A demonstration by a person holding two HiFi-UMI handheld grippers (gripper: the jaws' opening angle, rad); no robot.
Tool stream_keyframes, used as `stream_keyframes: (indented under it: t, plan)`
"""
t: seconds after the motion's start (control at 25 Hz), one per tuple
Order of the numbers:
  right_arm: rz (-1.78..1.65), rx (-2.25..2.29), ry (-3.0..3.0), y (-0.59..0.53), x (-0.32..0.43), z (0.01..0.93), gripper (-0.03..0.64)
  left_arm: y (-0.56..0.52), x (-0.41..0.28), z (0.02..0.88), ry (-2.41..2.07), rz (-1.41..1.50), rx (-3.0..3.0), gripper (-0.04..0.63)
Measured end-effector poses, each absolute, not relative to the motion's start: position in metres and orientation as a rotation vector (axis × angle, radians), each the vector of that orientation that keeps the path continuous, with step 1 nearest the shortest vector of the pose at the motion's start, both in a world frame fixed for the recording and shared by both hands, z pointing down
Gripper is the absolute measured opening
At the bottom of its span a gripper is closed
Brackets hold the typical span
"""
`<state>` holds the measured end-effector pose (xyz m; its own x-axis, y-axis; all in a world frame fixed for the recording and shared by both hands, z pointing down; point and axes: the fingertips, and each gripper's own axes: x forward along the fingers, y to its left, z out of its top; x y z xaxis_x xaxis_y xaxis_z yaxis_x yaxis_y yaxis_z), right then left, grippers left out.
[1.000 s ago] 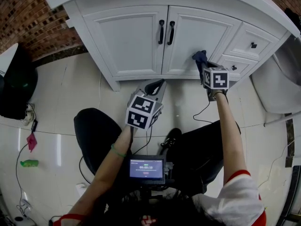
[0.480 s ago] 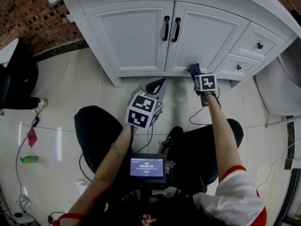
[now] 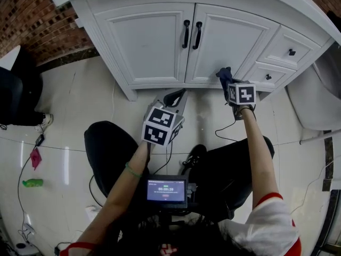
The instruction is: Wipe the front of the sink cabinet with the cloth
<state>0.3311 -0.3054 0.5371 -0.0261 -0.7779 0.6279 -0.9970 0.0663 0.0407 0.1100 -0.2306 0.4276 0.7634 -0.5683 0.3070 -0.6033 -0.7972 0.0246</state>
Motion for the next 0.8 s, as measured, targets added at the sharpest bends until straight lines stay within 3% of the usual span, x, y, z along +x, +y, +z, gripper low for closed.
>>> stream_keyframes:
  t: [0.48, 0.8]
  plan:
    - [-0.012, 2.09, -2.049, -0.284, 0.387, 0.262, 0.063, -0.207, 0.146, 0.405, -0.863, 0.413, 2.914, 0.02]
    - [-0.113, 2.146, -2.002, -0.285, 0.401, 0.225, 0.063, -0.204, 0.144, 0.405, -0.874, 0.43, 2.907, 0.02]
